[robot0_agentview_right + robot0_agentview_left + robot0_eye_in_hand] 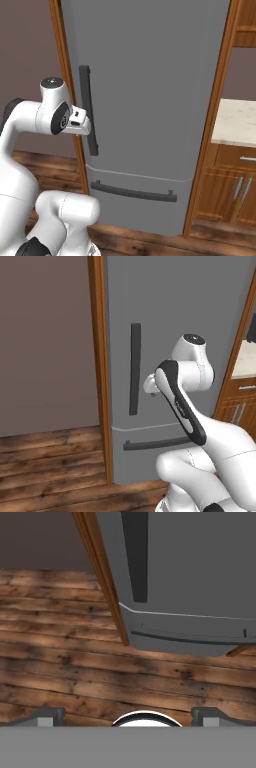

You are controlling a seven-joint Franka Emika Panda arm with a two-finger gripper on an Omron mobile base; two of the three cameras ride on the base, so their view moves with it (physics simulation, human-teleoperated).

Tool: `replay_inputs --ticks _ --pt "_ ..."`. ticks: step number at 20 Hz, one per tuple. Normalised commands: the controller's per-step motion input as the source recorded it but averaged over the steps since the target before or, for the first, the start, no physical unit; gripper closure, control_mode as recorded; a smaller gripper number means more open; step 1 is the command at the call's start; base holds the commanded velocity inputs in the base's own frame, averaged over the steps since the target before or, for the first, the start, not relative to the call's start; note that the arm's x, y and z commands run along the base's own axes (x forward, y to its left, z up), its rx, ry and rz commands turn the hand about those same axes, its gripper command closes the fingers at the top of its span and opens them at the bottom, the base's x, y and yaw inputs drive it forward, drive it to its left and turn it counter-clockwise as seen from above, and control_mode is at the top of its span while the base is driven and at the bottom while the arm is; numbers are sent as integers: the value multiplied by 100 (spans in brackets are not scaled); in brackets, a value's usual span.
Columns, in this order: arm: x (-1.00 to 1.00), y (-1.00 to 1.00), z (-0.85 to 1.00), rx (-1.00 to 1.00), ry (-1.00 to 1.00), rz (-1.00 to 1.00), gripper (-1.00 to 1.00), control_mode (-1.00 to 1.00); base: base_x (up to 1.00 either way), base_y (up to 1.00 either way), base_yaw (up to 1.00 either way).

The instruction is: Take the lemon wedge from the fridge and place it on the plate with fish on the dining counter.

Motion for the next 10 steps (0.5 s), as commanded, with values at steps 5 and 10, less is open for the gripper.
replay_inputs --ticks 5,10 --pt "0 0 0 0 0 0 -100 100 -50 16 -3" --pt "0 0 0 0 0 0 -100 100 6 56 -4"
